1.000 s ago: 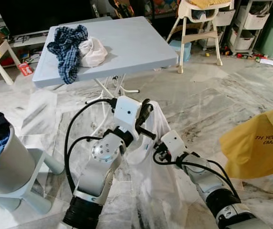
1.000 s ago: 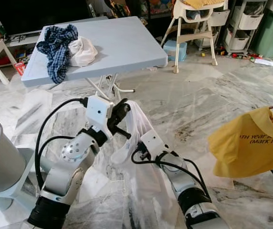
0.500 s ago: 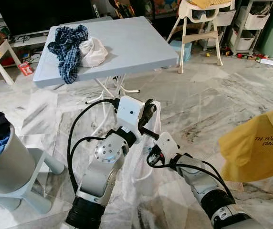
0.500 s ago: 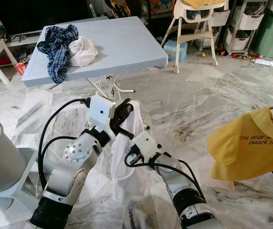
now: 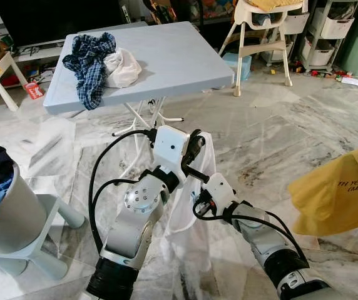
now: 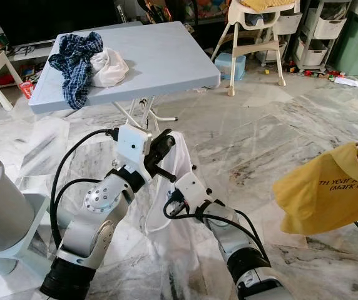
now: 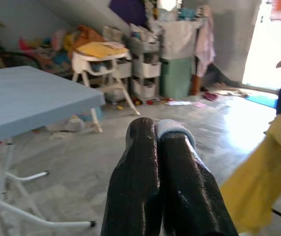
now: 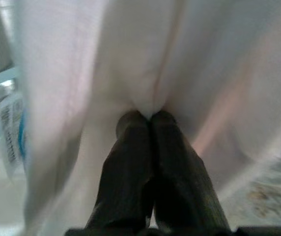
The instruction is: Hang hanger
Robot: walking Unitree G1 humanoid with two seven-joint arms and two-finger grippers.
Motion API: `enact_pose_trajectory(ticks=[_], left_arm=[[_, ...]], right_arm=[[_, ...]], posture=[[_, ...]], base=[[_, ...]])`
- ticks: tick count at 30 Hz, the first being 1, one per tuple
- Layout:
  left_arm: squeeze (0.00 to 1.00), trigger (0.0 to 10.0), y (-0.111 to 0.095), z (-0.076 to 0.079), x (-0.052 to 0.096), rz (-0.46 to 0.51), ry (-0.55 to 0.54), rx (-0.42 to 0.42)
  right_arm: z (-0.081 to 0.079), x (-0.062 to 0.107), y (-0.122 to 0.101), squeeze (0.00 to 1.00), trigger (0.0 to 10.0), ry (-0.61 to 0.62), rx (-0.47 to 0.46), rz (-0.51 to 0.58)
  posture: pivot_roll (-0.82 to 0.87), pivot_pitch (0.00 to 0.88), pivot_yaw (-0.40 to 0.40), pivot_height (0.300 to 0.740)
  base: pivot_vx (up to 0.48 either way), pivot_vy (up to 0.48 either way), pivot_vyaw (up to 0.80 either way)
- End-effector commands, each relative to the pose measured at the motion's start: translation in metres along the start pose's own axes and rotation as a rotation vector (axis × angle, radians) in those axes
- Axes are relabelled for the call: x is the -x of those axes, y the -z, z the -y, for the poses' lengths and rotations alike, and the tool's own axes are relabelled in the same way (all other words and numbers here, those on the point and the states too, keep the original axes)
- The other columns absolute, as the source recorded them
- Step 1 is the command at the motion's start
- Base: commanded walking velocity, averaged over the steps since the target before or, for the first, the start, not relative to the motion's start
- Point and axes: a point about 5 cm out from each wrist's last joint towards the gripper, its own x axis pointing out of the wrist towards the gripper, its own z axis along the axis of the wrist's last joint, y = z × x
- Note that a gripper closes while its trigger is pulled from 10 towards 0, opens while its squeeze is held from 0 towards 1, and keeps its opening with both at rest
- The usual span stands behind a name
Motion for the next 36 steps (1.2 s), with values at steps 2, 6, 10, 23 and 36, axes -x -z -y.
enact_pose_trajectory(ticks=[2,6,10,23,36], left_arm=[[0.0,10.0,-0.004,-0.013,0.001,0.019,-0.063,-0.034],[0.0,10.0,0.001,-0.037,0.009,-0.008,-0.194,-0.094],[0.0,10.0,0.012,-0.06,0.019,-0.06,-0.302,-0.137],[0.0,10.0,0.027,-0.068,0.022,-0.102,-0.341,-0.139],[0.0,10.0,0.022,-0.069,0.018,-0.08,-0.334,-0.138]], right_arm=[[0.02,0.002,-0.015,0.0,0.0,0.113,0.006,0.071],[0.046,0.013,-0.028,0.0,0.0,0.259,-0.009,0.153],[0.058,0.024,-0.038,0.0,0.0,0.306,-0.005,0.23],[0.066,0.037,-0.045,0.0,0.0,0.346,0.004,0.27],[0.038,0.039,-0.031,1.0,10.0,-0.011,0.1,0.154]], posture=[[-0.03,0.005,0.073,0.74],[-0.03,0.003,0.071,0.74],[-0.03,0.002,0.075,0.74],[-0.05,0.005,0.091,0.74],[-0.04,0.011,0.089,0.74]], base=[[0.0,0.0,0.0],[0.0,0.0,0.0],[0.0,0.0,0.0],[0.0,0.0,0.0],[0.0,0.0,0.0]])
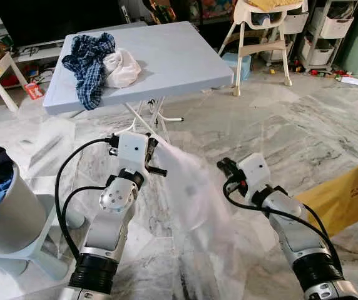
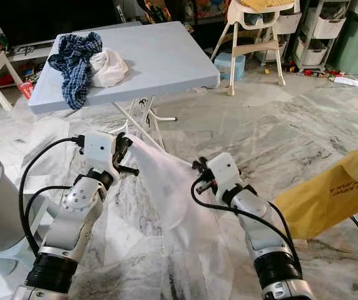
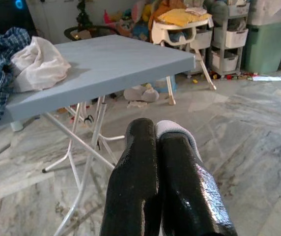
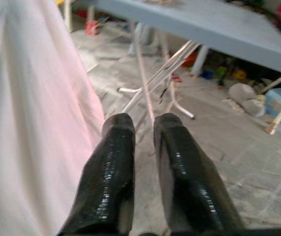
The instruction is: Hang hanger
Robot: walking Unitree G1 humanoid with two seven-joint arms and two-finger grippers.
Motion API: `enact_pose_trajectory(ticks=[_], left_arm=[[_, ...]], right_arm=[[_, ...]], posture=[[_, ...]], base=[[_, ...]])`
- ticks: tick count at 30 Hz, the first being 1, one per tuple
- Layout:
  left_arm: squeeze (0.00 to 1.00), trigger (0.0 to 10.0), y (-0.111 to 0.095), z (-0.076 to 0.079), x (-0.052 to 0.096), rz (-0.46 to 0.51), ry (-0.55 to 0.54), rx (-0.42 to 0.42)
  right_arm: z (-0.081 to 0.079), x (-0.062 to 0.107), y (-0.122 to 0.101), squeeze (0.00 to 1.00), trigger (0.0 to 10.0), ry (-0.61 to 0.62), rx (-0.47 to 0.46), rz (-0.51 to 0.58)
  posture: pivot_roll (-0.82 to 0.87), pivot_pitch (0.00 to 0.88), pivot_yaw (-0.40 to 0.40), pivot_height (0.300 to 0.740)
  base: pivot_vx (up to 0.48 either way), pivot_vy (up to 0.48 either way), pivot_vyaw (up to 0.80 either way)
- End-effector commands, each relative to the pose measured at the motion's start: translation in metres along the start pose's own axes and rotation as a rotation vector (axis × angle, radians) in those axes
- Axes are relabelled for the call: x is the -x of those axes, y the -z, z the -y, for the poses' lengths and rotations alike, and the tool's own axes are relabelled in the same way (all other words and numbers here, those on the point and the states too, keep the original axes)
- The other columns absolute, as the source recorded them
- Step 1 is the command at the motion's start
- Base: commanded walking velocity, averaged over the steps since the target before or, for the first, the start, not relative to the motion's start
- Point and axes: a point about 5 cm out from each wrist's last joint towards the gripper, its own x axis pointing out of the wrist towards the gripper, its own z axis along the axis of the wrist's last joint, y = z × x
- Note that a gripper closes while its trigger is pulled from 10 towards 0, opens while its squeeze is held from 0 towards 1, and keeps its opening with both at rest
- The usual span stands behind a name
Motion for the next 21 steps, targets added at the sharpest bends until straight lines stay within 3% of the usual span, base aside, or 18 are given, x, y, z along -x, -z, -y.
enact_pose_trajectory(ticks=[1,7,13,20,21], left_arm=[[0.0,10.0,-0.015,-0.004,-0.006,0.06,-0.009,-0.02],[0.0,10.0,-0.024,0.001,-0.009,0.086,0.021,-0.015],[0.0,10.0,-0.04,0.017,-0.006,0.149,0.178,0.015],[0.0,10.0,-0.053,0.03,-0.004,0.174,0.252,0.048],[0.0,10.0,-0.055,0.034,-0.003,0.177,0.264,0.058]], right_arm=[[-0.004,-0.001,-0.004,1.0,10.0,-0.046,0.031,0.002],[-0.009,0.003,-0.002,1.0,10.0,-0.127,0.02,-0.018],[-0.016,0.009,0.004,1.0,10.0,-0.228,-0.007,-0.046],[-0.004,0.001,-0.002,1.0,10.0,-0.137,0.022,-0.031],[0.009,-0.003,-0.006,1.0,10.0,-0.041,0.04,-0.024]], posture=[[-0.04,0.012,0.09,0.74],[-0.03,0.014,0.097,0.74],[-0.02,0.017,0.104,0.74],[-0.02,0.022,0.111,0.74],[-0.02,0.025,0.114,0.74]], base=[[0.0,0.0,0.0],[0.0,0.0,0.0],[0.0,0.0,0.0],[0.0,0.0,0.0],[0.0,0.0,0.0]])
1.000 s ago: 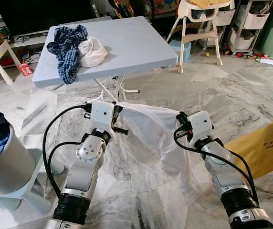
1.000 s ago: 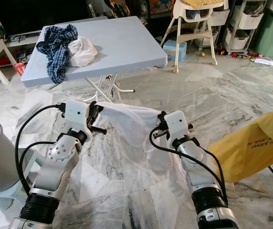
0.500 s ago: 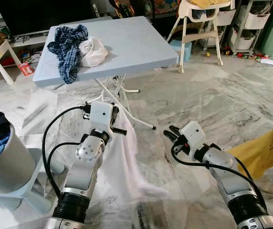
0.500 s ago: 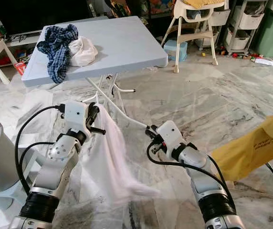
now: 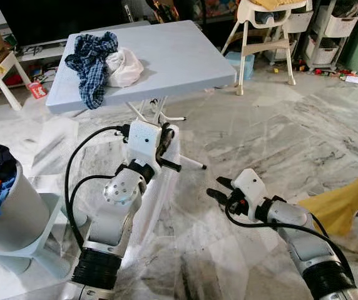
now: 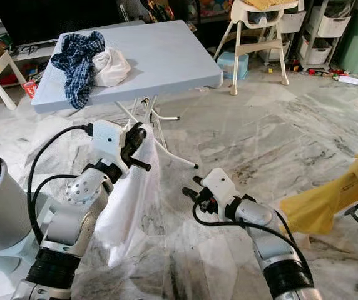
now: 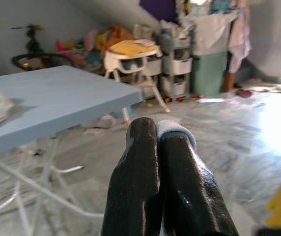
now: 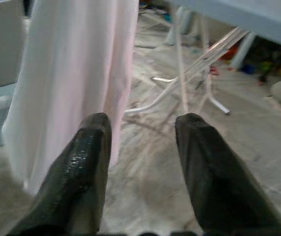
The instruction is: Hang hanger
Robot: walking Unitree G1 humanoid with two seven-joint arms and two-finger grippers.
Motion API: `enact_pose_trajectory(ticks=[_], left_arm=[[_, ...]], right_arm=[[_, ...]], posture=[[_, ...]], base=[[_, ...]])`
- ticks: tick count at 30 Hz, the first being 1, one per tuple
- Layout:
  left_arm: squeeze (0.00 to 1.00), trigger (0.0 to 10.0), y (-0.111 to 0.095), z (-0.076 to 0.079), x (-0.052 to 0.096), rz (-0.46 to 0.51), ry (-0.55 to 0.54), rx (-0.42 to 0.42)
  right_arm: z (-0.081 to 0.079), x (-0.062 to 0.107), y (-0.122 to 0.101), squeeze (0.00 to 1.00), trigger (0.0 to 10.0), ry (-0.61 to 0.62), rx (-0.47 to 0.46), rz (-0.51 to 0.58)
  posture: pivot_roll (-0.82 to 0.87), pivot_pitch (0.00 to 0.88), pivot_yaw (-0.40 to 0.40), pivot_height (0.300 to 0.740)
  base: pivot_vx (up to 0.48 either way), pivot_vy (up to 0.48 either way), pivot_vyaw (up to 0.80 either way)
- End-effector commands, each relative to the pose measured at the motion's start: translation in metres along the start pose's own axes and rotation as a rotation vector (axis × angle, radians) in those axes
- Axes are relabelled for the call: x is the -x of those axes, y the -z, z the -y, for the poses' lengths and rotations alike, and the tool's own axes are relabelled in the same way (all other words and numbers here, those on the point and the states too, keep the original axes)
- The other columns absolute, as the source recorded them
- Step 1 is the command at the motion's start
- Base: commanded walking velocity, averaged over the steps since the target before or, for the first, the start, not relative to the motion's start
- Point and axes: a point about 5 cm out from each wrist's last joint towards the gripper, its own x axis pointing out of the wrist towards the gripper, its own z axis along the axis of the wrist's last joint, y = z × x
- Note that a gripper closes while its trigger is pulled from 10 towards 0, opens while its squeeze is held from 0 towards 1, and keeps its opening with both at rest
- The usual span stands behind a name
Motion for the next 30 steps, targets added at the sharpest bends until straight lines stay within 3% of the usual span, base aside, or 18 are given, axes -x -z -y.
enact_pose_trajectory(ticks=[1,6,14,17,19,24,27,30], left_arm=[[0.0,10.0,-0.014,0.004,-0.001,0.045,0.03,-0.001],[0.0,10.0,-0.016,0.007,0.001,0.049,0.068,0.015],[0.0,10.0,-0.021,0.006,-0.002,0.072,0.083,-0.016],[0.0,10.0,-0.021,0.005,-0.002,0.069,0.092,-0.046],[0.0,10.0,-0.02,0.005,-0.001,0.064,0.099,-0.054],[0.0,10.0,-0.019,0.006,0.0,0.055,0.111,-0.061],[0.0,10.0,-0.02,0.009,-0.001,0.058,0.119,-0.057],[0.0,10.0,-0.02,0.012,0.0,0.061,0.129,-0.051]], right_arm=[[0.017,-0.003,-0.01,1.0,10.0,0.118,0.029,0.026],[0.024,-0.008,-0.019,1.0,10.0,0.124,-0.056,0.07],[0.004,-0.008,-0.017,1.0,10.0,-0.115,-0.05,0.041],[0.011,0.002,-0.01,1.0,10.0,-0.138,-0.016,-0.016],[0.027,0.011,-0.007,1.0,10.0,-0.09,0.019,-0.047],[0.049,0.024,-0.003,1.0,10.0,-0.031,0.058,-0.096],[0.049,0.026,-0.009,1.0,10.0,-0.069,-0.01,-0.061],[0.038,0.023,-0.01,1.0,10.0,-0.15,-0.049,-0.044]], posture=[[-0.02,0.026,0.114,0.74],[-0.01,0.03,0.12,0.74],[-0.01,0.024,0.117,0.74],[-0.01,0.024,0.119,0.74],[-0.01,0.024,0.119,0.74],[-0.01,0.026,0.122,0.74],[-0.02,0.026,0.122,0.74],[-0.01,0.025,0.122,0.74]], base=[[0.0,0.0,0.0],[0.0,0.0,0.0],[0.0,0.0,0.0],[0.0,0.0,0.0],[0.0,0.0,0.0],[0.0,0.0,0.0],[0.0,0.0,0.0],[0.0,0.0,0.0]])
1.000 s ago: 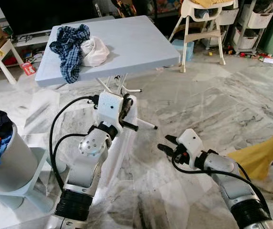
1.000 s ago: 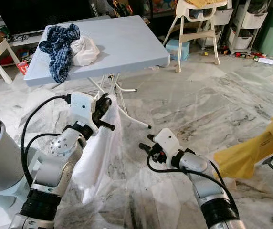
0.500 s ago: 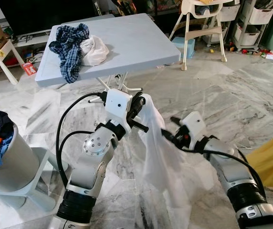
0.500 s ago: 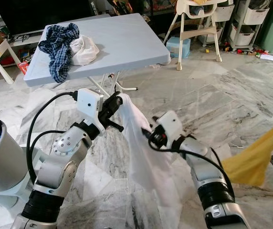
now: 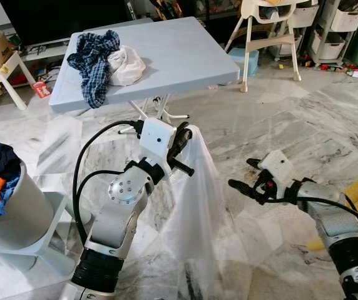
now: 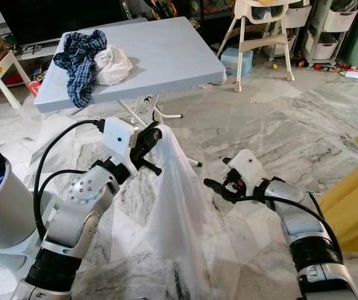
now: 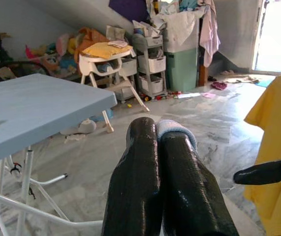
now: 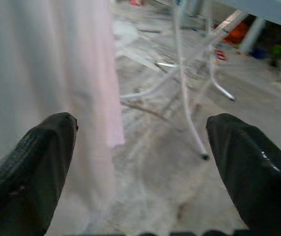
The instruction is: Hang hanger
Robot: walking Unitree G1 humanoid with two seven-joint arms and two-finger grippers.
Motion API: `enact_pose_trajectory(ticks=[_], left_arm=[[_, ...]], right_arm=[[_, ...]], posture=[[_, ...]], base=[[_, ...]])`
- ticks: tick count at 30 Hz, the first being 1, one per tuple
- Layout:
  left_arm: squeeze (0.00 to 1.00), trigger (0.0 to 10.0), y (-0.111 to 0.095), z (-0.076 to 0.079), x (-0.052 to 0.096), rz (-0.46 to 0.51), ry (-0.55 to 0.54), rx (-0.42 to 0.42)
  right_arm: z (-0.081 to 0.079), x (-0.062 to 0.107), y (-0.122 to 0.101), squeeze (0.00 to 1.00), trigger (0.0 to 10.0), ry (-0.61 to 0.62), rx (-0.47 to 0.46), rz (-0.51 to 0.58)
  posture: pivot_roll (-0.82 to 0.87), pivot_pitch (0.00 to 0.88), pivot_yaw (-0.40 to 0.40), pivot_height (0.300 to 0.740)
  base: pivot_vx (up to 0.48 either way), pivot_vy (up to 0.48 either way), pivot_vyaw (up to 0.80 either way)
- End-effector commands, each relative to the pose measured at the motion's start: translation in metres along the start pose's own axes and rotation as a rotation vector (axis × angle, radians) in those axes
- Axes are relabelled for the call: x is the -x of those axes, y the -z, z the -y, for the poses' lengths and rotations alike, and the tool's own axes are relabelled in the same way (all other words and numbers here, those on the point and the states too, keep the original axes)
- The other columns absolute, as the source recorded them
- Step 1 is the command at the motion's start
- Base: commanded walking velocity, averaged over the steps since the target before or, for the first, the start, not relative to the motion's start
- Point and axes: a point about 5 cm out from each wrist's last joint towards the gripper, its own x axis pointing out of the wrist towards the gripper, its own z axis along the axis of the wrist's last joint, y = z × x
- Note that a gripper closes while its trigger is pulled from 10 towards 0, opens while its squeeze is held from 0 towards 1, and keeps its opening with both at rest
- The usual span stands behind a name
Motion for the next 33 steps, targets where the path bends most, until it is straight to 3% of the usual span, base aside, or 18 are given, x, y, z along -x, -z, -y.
enact_pose_trajectory(ticks=[1,2,3,5,7,10,12,13,17,26,27,28,33], left_arm=[[0.0,10.0,-0.012,0.0,-0.001,0.046,0.005,-0.022],[0.0,10.0,-0.012,0.001,-0.001,0.049,0.011,-0.021],[0.0,10.0,-0.013,0.003,-0.001,0.054,0.02,-0.018],[0.0,10.0,-0.013,0.004,-0.001,0.056,0.024,-0.017],[0.0,10.0,-0.014,0.006,-0.001,0.06,0.029,-0.011],[0.0,10.0,-0.015,0.007,-0.002,0.062,0.031,-0.003],[0.0,10.0,-0.018,0.01,-0.003,0.068,0.037,0.011],[0.0,10.0,-0.019,0.012,-0.004,0.068,0.04,0.023],[0.0,10.0,-0.021,0.014,-0.004,0.067,0.042,0.026],[0.0,10.0,-0.027,0.017,-0.008,0.089,0.04,0.108],[0.0,10.0,-0.03,0.019,-0.009,0.094,0.044,0.116],[0.0,10.0,-0.032,0.021,-0.01,0.1,0.049,0.12],[0.0,10.0,-0.039,0.025,-0.011,0.116,0.057,0.135]], right_arm=[[-0.006,-0.005,-0.004,1.0,10.0,-0.052,-0.011,0.019],[-0.014,-0.007,-0.004,1.0,10.0,-0.105,-0.038,0.027],[-0.032,-0.013,-0.004,1.0,10.0,-0.211,-0.087,0.039],[-0.047,-0.019,-0.004,1.0,10.0,-0.285,-0.114,0.046],[-0.058,-0.027,-0.002,1.0,10.0,-0.291,-0.111,0.057],[-0.06,-0.034,0.0,1.0,10.0,-0.268,-0.114,0.073],[-0.062,-0.046,-0.001,0.0,10.0,-0.167,-0.121,0.115],[-0.061,-0.054,-0.001,0.0,10.0,-0.077,-0.119,0.13],[-0.059,-0.065,-0.007,0.0,10.0,0.053,-0.104,0.147],[-0.072,-0.087,-0.006,0.0,10.0,0.116,-0.137,0.047],[-0.073,-0.091,-0.007,0.0,9.6,0.143,-0.128,0.045],[-0.075,-0.096,-0.009,0.0,0.0,0.167,-0.132,0.061],[-0.074,-0.101,-0.009,0.0,0.0,0.228,-0.117,0.038]], posture=[[-0.01,0.025,0.122,0.74],[-0.01,0.024,0.12,0.74],[-0.01,0.024,0.118,0.74],[-0.01,0.023,0.115,0.74],[-0.01,0.022,0.112,0.74],[-0.01,0.022,0.111,0.74],[0.0,0.022,0.109,0.74],[0.0,0.022,0.109,0.74],[0.0,0.021,0.11,0.74],[0.0,0.025,0.114,0.74],[0.0,0.025,0.114,0.74],[0.0,0.024,0.113,0.74],[0.0,0.023,0.107,0.74]], base=[[0.0,0.0,0.0],[0.0,0.0,0.0],[0.0,0.0,0.0],[0.0,0.0,0.0],[0.0,0.0,0.0],[0.0,0.0,0.0],[0.0,0.0,0.0],[0.0,0.0,0.0],[0.0,0.0,0.0],[0.0,0.0,0.0],[0.0,0.0,0.0],[0.0,0.0,0.0],[0.0,0.0,0.0]])
